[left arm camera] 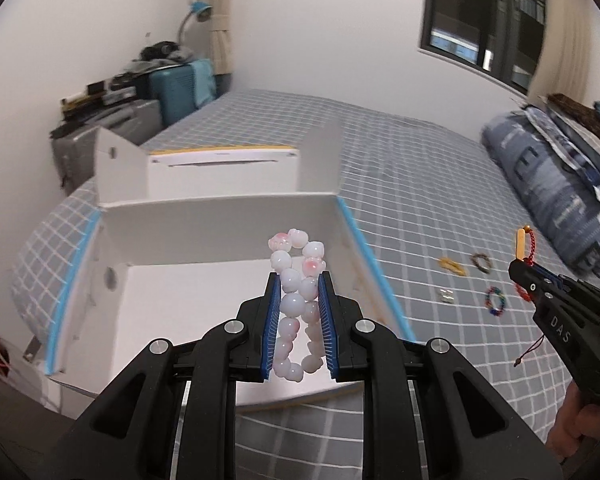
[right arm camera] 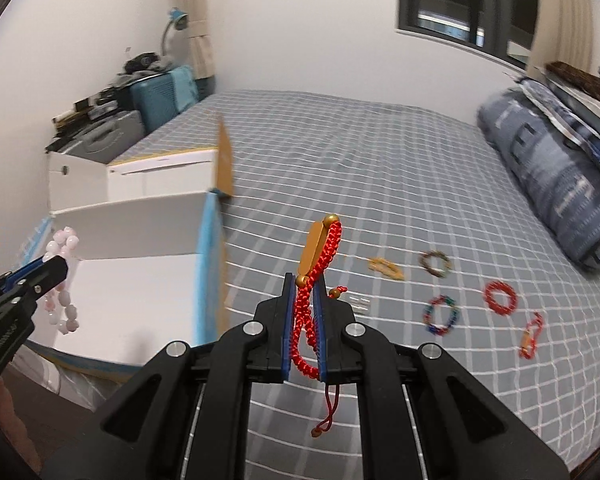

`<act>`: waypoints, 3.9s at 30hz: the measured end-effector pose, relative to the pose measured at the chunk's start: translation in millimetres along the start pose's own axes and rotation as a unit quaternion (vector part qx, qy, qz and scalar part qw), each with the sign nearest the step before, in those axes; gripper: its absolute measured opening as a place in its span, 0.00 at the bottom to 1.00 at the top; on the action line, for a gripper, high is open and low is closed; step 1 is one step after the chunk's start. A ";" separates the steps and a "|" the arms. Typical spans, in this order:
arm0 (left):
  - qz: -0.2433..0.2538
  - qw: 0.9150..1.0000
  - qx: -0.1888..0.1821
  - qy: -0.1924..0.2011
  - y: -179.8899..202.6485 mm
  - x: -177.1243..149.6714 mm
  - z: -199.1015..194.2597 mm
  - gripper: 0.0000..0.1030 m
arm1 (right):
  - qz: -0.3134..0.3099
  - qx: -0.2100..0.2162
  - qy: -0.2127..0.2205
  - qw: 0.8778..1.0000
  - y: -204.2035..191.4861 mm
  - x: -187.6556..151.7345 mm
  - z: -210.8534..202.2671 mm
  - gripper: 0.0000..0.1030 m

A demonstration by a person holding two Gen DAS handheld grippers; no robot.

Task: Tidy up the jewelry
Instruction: 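Carry the pink bracelet and red cord bracelet with both tools over the white box, then open both tools to drop the two bracelets into the white box, then move both tools back over the remaining bracelets and pearl earrings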

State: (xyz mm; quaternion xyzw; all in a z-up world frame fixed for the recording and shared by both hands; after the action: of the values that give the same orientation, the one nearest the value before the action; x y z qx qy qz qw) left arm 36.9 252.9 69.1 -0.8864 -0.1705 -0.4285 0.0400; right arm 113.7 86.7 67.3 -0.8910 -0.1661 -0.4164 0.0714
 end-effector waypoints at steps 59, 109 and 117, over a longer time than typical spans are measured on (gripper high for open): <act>-0.071 0.991 0.105 -0.045 -145.6 -25.7 35.5 0.83 | -0.078 0.080 -0.051 0.992 -168.0 -5.0 73.4 0.81; 0.076 0.996 -0.037 -0.035 174.1 8.5 64.6 0.94 | 0.087 -0.085 -0.026 0.992 184.3 -5.8 18.7 0.93; 0.090 0.992 -0.047 -0.072 212.0 -8.9 134.8 0.94 | 0.093 -0.086 -0.062 0.990 210.9 -29.7 81.0 0.93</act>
State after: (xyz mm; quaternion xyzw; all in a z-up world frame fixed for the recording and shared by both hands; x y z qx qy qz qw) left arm 203.8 80.7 -6.7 -0.9274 -0.0725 -0.3662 0.0242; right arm 229.1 -96.0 -5.1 -0.9296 -0.0498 -0.3646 0.0225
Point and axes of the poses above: each gripper's, at about its wrist camera, not at the fingertips, and z roughly the way its jaws point, y to its right, x to its top, the point moved 9 cm from there along z, roughly the way its jaws point, and after that the axes turned 1 degree about -x, right-handed, at the moved point
